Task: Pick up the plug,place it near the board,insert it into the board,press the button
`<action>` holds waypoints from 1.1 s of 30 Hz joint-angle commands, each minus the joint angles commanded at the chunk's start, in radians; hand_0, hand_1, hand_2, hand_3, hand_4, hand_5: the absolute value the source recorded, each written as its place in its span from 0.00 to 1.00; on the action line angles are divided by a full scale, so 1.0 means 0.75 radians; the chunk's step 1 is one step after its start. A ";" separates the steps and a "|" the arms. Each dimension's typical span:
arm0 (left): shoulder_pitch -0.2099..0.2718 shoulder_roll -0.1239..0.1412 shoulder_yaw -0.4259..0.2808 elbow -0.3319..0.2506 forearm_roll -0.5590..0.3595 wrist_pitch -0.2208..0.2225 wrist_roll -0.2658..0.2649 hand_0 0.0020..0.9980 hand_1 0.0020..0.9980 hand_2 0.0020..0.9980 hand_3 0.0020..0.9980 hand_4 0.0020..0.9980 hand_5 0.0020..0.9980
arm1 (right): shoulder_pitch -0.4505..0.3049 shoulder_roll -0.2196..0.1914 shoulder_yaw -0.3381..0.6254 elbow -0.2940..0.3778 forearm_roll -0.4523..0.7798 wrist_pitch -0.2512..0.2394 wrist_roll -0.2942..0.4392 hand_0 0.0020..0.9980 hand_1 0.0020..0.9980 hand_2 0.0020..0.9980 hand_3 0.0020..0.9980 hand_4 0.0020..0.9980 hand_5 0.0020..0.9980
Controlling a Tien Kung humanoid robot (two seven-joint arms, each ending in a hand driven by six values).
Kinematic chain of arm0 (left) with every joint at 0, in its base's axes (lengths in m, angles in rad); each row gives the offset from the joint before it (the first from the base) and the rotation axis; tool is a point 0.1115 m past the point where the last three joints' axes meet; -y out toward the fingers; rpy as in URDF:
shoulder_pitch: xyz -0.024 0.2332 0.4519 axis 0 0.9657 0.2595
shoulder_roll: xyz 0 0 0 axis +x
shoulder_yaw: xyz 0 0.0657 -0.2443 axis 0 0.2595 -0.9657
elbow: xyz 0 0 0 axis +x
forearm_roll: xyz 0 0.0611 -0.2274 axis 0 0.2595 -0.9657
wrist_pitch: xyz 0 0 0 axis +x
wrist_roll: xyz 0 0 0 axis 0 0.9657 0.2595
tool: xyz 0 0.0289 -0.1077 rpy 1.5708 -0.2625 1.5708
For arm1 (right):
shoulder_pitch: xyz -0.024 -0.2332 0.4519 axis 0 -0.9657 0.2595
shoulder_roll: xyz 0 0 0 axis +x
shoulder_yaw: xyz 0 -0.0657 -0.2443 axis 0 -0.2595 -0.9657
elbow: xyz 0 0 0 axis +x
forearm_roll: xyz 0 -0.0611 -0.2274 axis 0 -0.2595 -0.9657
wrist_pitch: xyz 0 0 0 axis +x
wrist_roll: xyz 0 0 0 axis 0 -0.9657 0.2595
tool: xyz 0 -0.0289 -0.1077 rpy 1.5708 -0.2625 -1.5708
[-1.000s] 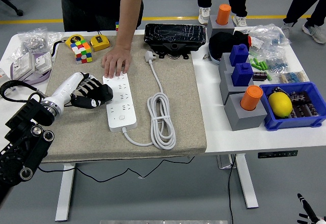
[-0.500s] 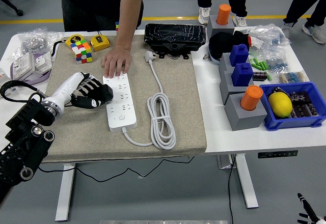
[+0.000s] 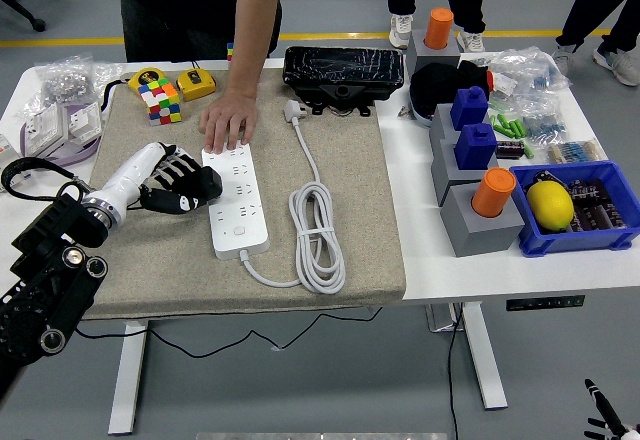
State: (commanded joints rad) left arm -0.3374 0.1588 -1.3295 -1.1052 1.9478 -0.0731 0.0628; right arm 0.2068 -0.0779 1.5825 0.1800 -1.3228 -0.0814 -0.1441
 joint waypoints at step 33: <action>0.000 -0.004 -0.005 0.025 -0.005 0.003 -0.012 0.42 0.56 0.50 0.54 0.68 0.00 | 0.003 -0.002 -0.003 0.000 0.002 -0.004 0.005 1.00 0.87 0.79 0.84 1.00 1.00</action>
State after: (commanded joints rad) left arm -0.3372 0.1558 -1.3330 -1.0866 1.9437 -0.0709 0.0535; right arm 0.2088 -0.0795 1.5804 0.1800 -1.3216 -0.0846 -0.1405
